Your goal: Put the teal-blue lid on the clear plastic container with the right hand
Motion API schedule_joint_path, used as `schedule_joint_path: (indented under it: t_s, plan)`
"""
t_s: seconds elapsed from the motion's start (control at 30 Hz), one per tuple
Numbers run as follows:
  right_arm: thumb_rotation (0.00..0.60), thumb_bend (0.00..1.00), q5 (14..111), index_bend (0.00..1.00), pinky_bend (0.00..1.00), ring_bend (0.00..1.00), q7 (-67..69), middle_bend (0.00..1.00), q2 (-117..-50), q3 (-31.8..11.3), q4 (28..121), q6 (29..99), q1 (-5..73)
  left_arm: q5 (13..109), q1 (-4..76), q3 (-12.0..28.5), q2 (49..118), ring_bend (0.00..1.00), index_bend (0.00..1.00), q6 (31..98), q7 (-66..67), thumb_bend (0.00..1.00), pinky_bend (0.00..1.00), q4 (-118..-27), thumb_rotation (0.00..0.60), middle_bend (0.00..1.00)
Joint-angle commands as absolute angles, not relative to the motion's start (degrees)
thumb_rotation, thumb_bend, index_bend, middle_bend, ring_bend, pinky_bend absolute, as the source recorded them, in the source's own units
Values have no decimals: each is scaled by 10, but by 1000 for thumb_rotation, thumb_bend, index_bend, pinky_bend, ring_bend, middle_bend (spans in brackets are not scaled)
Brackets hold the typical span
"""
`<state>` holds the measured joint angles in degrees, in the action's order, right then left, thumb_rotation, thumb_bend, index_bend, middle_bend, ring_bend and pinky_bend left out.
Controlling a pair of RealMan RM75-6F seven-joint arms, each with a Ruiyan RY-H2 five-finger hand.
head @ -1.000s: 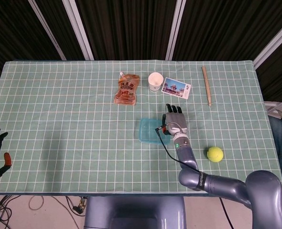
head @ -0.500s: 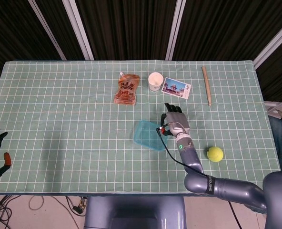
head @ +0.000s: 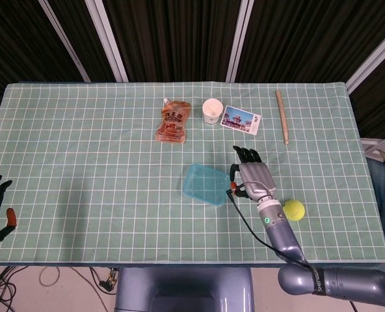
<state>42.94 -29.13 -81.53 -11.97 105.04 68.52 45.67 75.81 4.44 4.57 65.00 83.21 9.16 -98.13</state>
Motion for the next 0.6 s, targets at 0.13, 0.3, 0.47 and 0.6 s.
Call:
schedule_joint_path:
  t_s: [0.13,0.3,0.47,0.6]
  plan:
    - [600,451,465,671,0,0,-301,59,-855,-97,1036,694,450,758,44,47,650,0,111,833,90,640,0,-981,600,0]
    - [600,452,479,673,0,0,-316,57,-885,-93,1020,701,453,757,45,46,649,0,111,831,89,640,0,-980,600,0]
    - [600,452,483,674,0,0,-327,57,-899,-90,1015,703,450,757,45,47,648,0,111,831,88,640,0,-980,600,0]
    - [600,452,484,674,0,0,-335,56,-903,-87,1010,700,448,758,45,46,648,0,111,830,88,640,0,-981,600,0]
